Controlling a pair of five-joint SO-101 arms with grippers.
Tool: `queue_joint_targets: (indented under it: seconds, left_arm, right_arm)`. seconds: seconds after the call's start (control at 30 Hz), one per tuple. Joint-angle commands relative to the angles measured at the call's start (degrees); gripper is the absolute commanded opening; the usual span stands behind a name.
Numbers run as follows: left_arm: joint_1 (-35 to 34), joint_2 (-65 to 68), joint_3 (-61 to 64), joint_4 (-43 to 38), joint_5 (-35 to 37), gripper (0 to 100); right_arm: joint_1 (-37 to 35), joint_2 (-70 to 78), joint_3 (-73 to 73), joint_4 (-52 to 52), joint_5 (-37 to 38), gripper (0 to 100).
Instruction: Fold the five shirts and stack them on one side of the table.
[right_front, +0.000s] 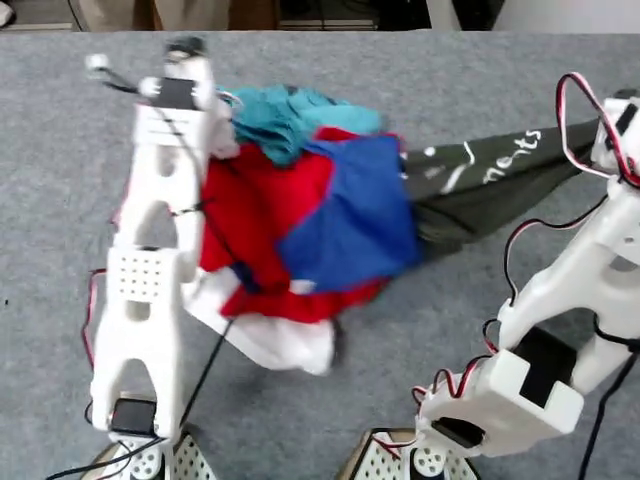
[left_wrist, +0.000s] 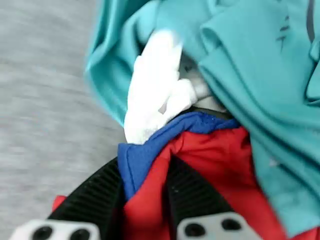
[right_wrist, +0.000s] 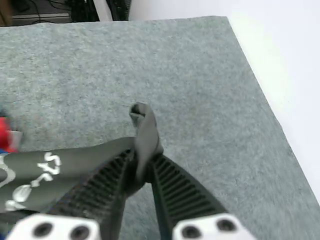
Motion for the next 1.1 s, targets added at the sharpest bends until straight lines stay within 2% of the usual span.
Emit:
queue_joint_targets:
  seconds: [0.0,0.37,0.5,0.63,0.8,0.87,0.97,1.07]
  left_arm:
    - [-8.7,-1.7,-7.0,1.4,-0.3,2]
    - [-25.8,-1.5,-8.2,1.4,-1.2,2]
    - [-30.1,-1.4,-8.2,1.2,-4.8,2]
    - [-31.1,-1.3,-7.7,1.4,-5.7,2]
    - [-29.2,-1.3,-7.6,2.0,-6.3,2]
    - [-28.1,-1.7,-5.5,2.0,-7.6,8]
    - [-26.8,-1.8,-1.7,2.0,-9.0,23]
    - [-26.5,-1.9,0.1,2.0,-11.8,27]
  right_arm:
    - [3.7,-1.5,-0.1,-1.1,0.0,0.4]
    - [12.4,-1.5,-0.6,-7.6,4.5,0.4]
    - [15.6,-1.5,-0.6,-9.8,5.8,0.4]
    - [14.8,-1.5,-0.2,-7.7,7.5,0.5]
    - [1.5,-1.4,1.1,1.1,9.1,0.9]
    - [-4.8,-1.9,5.7,0.8,8.2,2.1]
    - [-15.3,-1.5,13.4,0.7,5.9,13.2]
    - [-26.6,-1.4,23.2,-0.2,5.1,28.5]
